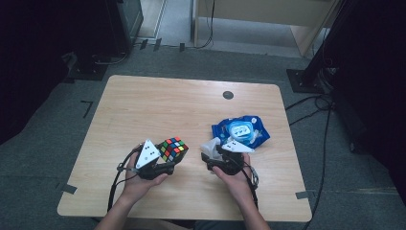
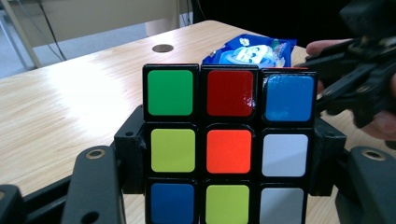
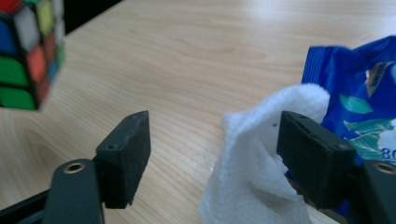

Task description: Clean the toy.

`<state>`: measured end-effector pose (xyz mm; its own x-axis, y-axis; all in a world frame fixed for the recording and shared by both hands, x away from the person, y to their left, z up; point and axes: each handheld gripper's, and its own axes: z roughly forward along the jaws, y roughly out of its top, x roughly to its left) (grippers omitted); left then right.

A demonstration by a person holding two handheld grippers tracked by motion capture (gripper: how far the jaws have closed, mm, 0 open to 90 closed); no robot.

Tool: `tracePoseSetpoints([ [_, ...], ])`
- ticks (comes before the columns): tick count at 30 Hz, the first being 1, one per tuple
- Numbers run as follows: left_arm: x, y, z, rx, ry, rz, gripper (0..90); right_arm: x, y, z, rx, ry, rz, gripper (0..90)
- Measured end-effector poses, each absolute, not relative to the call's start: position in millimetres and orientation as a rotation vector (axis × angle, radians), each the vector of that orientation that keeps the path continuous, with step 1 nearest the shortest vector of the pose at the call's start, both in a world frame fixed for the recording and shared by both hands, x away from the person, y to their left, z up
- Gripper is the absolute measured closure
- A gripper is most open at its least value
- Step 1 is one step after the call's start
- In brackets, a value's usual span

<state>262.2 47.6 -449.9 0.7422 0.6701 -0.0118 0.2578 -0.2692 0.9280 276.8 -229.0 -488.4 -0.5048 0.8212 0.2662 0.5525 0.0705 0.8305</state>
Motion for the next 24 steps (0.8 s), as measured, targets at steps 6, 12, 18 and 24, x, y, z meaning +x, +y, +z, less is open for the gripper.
tracePoseSetpoints([
  [6, 264, 37, -451, 1.856, 0.697, 0.453, 34.0, 270, -248, -467, 1.482, 1.964, 1.63, 29.0],
  [12, 264, 27, -454, 1.874, 0.673, 0.44, 34.0, 261, -252, -450, 1.496, 1.891, 1.708, 30.4],
  [18, 260, 23, -456, 1.886, 0.662, 0.437, 34.0, 254, -229, -434, 1.431, 1.951, 1.831, 31.1],
  [24, 253, 21, -457, 1.886, 0.653, 0.457, 34.0, 252, -200, -435, 1.411, 2.04, 1.873, 27.7],
])
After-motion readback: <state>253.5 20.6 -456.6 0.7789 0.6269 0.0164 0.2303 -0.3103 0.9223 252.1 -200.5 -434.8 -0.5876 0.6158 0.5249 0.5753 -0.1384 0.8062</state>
